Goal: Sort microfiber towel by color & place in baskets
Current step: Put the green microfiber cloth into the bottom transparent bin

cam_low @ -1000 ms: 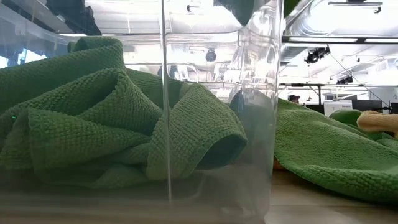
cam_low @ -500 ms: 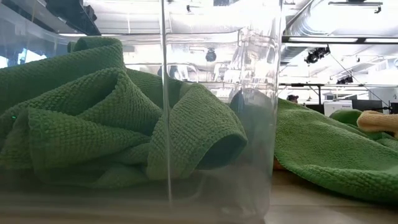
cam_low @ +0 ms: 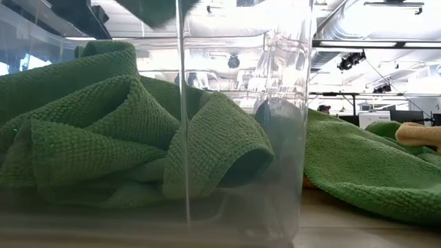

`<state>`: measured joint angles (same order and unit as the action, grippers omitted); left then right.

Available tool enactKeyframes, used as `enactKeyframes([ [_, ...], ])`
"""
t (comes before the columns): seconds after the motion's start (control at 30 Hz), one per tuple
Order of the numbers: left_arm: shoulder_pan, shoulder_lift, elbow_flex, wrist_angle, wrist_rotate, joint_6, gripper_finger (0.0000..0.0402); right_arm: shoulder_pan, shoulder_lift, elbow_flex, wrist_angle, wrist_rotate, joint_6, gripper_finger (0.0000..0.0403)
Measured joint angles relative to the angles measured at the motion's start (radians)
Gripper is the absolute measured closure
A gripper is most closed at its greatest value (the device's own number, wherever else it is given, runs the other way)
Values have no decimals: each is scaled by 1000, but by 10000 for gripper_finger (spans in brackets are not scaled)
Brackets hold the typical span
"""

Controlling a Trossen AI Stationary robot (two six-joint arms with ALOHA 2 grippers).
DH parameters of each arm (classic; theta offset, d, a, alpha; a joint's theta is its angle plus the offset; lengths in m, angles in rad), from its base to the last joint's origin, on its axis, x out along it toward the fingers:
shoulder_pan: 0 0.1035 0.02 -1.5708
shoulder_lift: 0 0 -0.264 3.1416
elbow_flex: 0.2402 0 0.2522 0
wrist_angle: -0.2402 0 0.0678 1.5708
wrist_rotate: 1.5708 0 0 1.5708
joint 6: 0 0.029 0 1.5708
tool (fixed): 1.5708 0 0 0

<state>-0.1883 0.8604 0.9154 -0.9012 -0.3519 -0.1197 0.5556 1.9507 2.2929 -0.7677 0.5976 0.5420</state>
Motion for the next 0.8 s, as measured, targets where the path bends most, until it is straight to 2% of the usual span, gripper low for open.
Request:
enactKeyframes([
  [0.23, 0, 0, 0, 0, 1, 1, 305, -24, 109, -2, -36, -24, 90, 403],
  [0.63, 0, 0, 0, 0, 11, 1, 305, -97, 223, -2, -97, -232, 406, 403],
  [0.8, 0, 0, 0, -1, 34, 0, 305, -113, 231, -2, -117, -250, 547, 403],
])
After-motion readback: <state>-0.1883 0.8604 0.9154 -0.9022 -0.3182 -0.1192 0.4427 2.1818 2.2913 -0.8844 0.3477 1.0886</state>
